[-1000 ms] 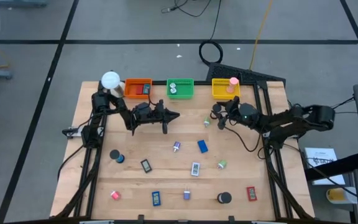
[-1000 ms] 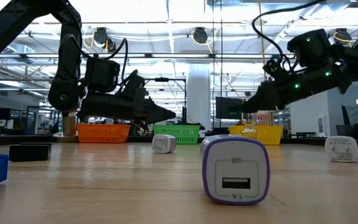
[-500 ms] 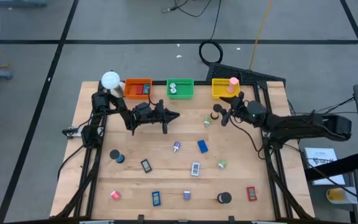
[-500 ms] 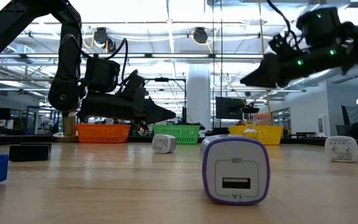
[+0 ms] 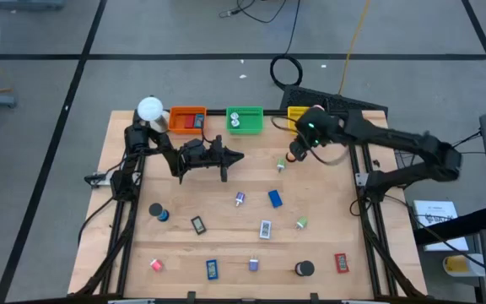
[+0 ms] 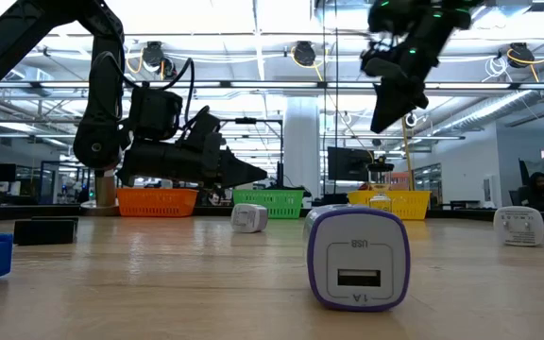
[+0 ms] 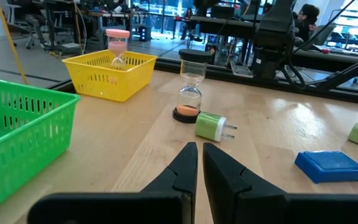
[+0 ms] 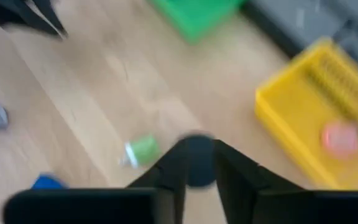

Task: Pick & Place Office items
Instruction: Put the orange hourglass into the yellow basket

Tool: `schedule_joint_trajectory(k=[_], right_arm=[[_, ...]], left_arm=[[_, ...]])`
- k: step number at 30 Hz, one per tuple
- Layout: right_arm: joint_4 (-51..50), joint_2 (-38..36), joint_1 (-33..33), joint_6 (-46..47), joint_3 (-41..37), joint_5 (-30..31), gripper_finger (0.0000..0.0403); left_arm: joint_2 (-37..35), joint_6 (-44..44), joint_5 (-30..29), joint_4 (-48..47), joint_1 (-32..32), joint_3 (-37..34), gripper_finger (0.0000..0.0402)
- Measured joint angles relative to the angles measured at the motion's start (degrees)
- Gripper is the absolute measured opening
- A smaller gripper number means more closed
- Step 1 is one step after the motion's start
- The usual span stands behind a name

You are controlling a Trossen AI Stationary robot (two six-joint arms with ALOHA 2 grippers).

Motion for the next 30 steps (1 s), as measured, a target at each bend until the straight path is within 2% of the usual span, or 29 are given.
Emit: schedule_joint_trajectory(k=[3,7,12,16,22,27,30], right_arm=[[-11.9,6.6,-0.4,1.7,8.2,-0.2,0.0124],[-19.4,13.8,-0.4,1.9,15.2,-0.2,0.0196],[-22.0,19.2,-0.4,2.0,18.5,-0.2,0.0283],[-22.4,21.7,-0.4,3.1,18.5,-0.2,0.0330],[-22.4,23.6,-0.4,3.2,18.5,0.3,0.0351],[-21.4,25.4,-0.9,3.2,18.4,2.9,0.0336],[-21.5,27.5,-1.0,3.0,18.4,1.6,0.0325]], left_arm=[[0.0,-0.1,0.0,0.0,-0.1,0.0,0.0026],[0.0,-0.2,0.1,0.0,-0.2,0.0,0.0026],[0.0,-0.2,0.1,0.0,-0.2,0.0,0.0026],[0.0,-0.2,0.1,0.0,-0.2,0.0,0.0026],[0.0,-0.2,0.1,0.0,-0.2,0.0,0.0026],[0.0,-0.2,0.1,0.0,-0.2,0.0,0.0026],[0.0,-0.2,0.2,0.0,-0.2,0.0,0.0026]])
